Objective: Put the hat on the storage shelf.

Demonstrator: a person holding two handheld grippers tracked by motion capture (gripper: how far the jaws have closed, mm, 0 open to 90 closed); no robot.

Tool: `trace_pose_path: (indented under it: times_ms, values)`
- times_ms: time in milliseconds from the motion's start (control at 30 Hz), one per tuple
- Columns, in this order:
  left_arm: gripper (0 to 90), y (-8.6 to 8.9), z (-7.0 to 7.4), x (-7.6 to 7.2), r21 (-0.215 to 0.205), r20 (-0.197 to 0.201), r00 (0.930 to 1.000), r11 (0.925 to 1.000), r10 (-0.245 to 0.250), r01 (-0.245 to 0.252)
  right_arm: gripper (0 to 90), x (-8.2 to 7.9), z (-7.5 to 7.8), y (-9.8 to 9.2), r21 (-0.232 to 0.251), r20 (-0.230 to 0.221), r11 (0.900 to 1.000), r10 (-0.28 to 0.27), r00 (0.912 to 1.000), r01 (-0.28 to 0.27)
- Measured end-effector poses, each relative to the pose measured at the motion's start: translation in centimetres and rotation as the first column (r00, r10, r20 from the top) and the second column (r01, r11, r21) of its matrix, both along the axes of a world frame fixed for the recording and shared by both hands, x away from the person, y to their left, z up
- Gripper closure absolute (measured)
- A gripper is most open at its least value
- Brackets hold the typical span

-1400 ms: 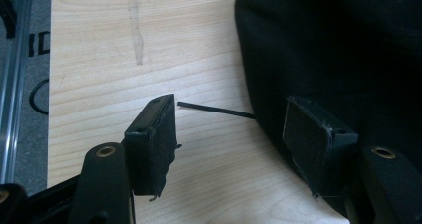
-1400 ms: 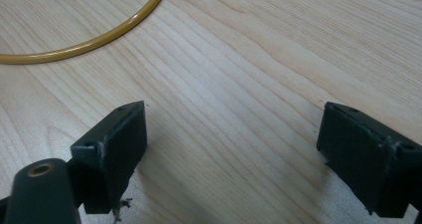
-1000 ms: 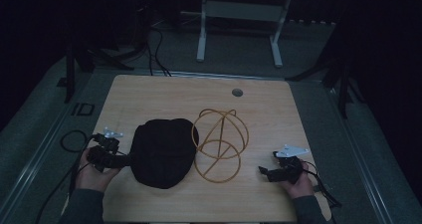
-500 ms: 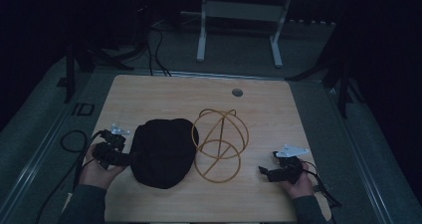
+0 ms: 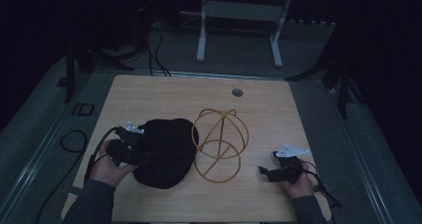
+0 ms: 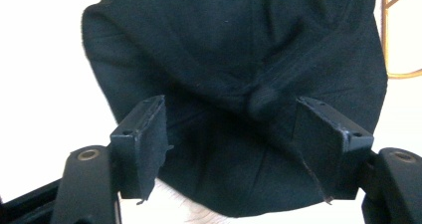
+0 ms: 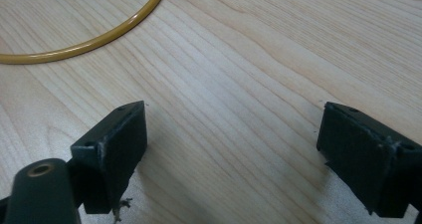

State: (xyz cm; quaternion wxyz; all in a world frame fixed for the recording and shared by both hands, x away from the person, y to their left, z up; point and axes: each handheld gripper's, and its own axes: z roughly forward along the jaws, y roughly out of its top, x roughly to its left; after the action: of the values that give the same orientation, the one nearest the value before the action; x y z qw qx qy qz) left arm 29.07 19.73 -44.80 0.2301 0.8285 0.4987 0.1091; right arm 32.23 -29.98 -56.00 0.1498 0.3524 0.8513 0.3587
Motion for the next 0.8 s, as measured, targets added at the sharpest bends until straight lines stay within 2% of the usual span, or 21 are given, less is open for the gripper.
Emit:
trace_pose_path:
  times_ms: [67,267,333,433,500,533,567,633,700,733,767,800]
  values:
    - [26.5,-0.2,-0.2,0.2,0.003,-0.006,1.0,1.0,-0.002,0.002,11.9,0.0,0.0,0.0,0.0,0.0,1.0,0.0,1.0,0.0]
    - [15.0,-1.2,-1.5,1.3,0.028,-0.051,0.9987,0.9996,-0.001,0.002,11.9,0.0,0.0,0.0,0.0,0.0,1.0,0.0,1.0,0.0]
    - [13.1,-1.6,-2.0,1.7,0.022,-0.067,0.9977,0.9998,0.003,-0.001,11.9,0.0,0.0,0.0,-0.001,0.002,1.0,0.003,1.0,-0.003]
    - [11.5,-2.2,-2.6,2.2,0.039,-0.084,0.9964,0.9992,-0.006,0.009,11.9,0.0,0.0,0.0,-0.001,0.002,1.0,0.003,1.0,-0.003]
    - [16.8,-2.3,-2.7,2.4,0.04,-0.088,0.9961,0.9991,-0.007,0.011,11.9,0.0,0.0,0.0,-0.001,0.002,1.0,0.003,1.0,-0.003]
    - [16.8,-2.3,-3.0,2.8,0.045,-0.109,0.994,0.9989,-0.01,0.015,11.9,0.0,0.0,0.0,-0.001,0.002,1.0,0.003,1.0,-0.003]
    - [27.3,-2.4,-3.1,2.9,0.042,-0.118,0.993,0.9991,-0.003,0.008,12.0,0.0,0.0,0.0,-0.001,0.002,1.0,0.003,1.0,-0.003]
    - [37.7,-2.5,-3.1,2.9,0.033,-0.132,0.9908,0.9988,-0.031,0.036,11.9,0.0,0.0,0.0,-0.001,0.002,1.0,0.003,1.0,-0.003]
    - [48.8,-2.7,-3.1,2.9,0.035,-0.135,0.9904,0.9987,-0.032,0.037,11.9,0.0,0.0,0.0,-0.001,0.002,1.0,0.003,1.0,-0.003]
    - [48.8,-2.9,-3.0,2.9,0.049,-0.146,0.9884,0.9975,-0.044,0.051,12.0,0.0,0.0,0.0,-0.001,0.002,1.0,0.003,1.0,-0.003]
    - [60.4,-3.0,-3.0,2.9,0.048,-0.149,0.9877,0.9973,-0.048,0.055,12.0,0.0,0.0,0.0,-0.001,0.002,1.0,0.004,1.0,-0.004]
    - [62.2,-3.0,-2.9,3.0,0.05,-0.149,0.9877,0.9972,-0.048,0.056,11.9,0.0,0.0,0.0,-0.001,0.002,1.0,0.004,1.0,-0.004]
